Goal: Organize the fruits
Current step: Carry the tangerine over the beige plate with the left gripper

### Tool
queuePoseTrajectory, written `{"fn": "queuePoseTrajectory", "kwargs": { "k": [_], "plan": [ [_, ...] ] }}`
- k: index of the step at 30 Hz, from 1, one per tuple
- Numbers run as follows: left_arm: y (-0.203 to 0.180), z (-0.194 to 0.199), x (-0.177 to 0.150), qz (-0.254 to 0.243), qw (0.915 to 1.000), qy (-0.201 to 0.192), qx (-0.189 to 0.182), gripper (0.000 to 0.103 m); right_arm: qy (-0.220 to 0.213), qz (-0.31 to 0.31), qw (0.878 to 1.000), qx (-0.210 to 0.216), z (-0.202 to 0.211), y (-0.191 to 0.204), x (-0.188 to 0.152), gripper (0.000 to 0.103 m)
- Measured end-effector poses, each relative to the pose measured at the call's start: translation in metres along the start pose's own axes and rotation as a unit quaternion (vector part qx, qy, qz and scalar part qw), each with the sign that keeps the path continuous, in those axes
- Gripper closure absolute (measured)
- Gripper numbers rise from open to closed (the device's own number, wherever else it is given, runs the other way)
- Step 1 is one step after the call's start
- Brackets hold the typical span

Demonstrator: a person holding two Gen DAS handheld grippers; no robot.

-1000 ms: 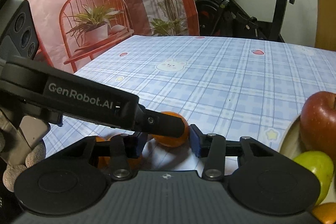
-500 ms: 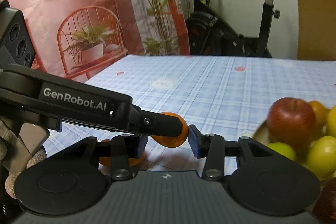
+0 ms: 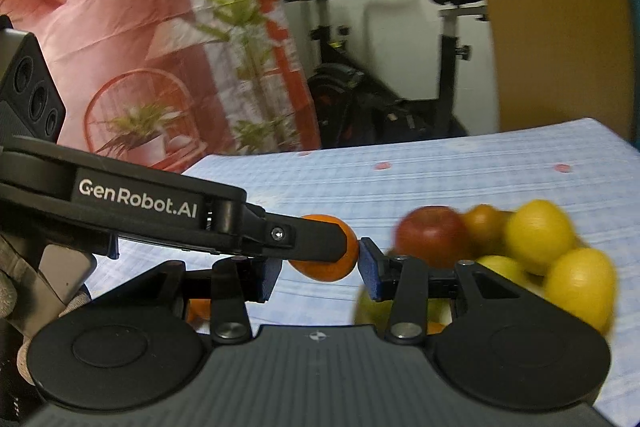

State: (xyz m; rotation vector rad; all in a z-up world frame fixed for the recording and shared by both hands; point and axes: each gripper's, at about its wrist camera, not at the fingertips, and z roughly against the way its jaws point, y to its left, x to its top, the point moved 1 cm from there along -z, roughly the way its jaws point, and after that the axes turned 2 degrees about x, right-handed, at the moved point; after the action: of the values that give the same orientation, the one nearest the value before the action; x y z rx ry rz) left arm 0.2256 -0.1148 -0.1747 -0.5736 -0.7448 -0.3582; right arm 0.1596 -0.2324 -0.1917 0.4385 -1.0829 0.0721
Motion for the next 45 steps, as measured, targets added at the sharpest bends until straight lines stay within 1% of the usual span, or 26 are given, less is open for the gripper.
{"fn": "queuePoseTrajectory", "kwargs": {
  "k": [6, 8, 14, 17, 22, 25, 29, 31, 36, 37, 39, 45],
  "plan": [
    [-0.033, -0.032, 0.005, -0.035, 0.9986, 0.027, -0.029, 0.060, -0.009, -0.032, 0.999, -0.040, 0.027, -0.034, 0.000, 0.059],
    [-0.041, -0.036, 0.000, -0.046, 0.9977, 0.035, -0.035, 0.060, -0.011, -0.042, 0.998, -0.054, 0.033, -0.045, -0.001, 0.059],
    [-0.062, -0.061, 0.002, -0.069, 0.9953, 0.053, -0.042, 0.060, -0.013, -0.064, 0.994, -0.086, 0.044, -0.069, -0.001, 0.059],
    [-0.064, -0.068, 0.002, -0.074, 0.9946, 0.060, -0.040, 0.059, -0.009, -0.071, 0.993, -0.094, 0.045, -0.077, -0.002, 0.059],
    [-0.063, -0.076, 0.001, -0.073, 0.9943, 0.067, -0.038, 0.059, 0.000, -0.073, 0.992, -0.100, 0.041, -0.078, -0.004, 0.059],
    [-0.065, -0.078, 0.002, -0.075, 0.9943, 0.067, -0.035, 0.059, 0.004, -0.071, 0.992, -0.104, 0.039, -0.077, -0.004, 0.058],
    [-0.063, -0.075, 0.004, -0.074, 0.9949, 0.062, -0.030, 0.057, 0.003, -0.062, 0.992, -0.109, 0.036, -0.075, -0.003, 0.056],
    [-0.063, -0.073, 0.004, -0.076, 0.9951, 0.059, -0.023, 0.052, 0.002, -0.060, 0.992, -0.110, 0.037, -0.074, -0.003, 0.055],
    [-0.059, -0.066, 0.006, -0.072, 0.9961, 0.050, -0.009, 0.049, 0.000, -0.054, 0.992, -0.116, 0.037, -0.073, -0.002, 0.052],
    [-0.058, -0.064, 0.007, -0.070, 0.9964, 0.047, -0.007, 0.048, 0.000, -0.052, 0.992, -0.118, 0.037, -0.072, -0.002, 0.050],
    [-0.055, -0.060, 0.008, -0.069, 0.9967, 0.043, -0.001, 0.043, -0.001, -0.048, 0.992, -0.120, 0.037, -0.072, -0.001, 0.049],
    [-0.048, -0.051, 0.012, -0.061, 0.9975, 0.033, 0.013, 0.043, 0.002, -0.036, 0.992, -0.123, 0.035, -0.067, 0.001, 0.047]
  ]
}}
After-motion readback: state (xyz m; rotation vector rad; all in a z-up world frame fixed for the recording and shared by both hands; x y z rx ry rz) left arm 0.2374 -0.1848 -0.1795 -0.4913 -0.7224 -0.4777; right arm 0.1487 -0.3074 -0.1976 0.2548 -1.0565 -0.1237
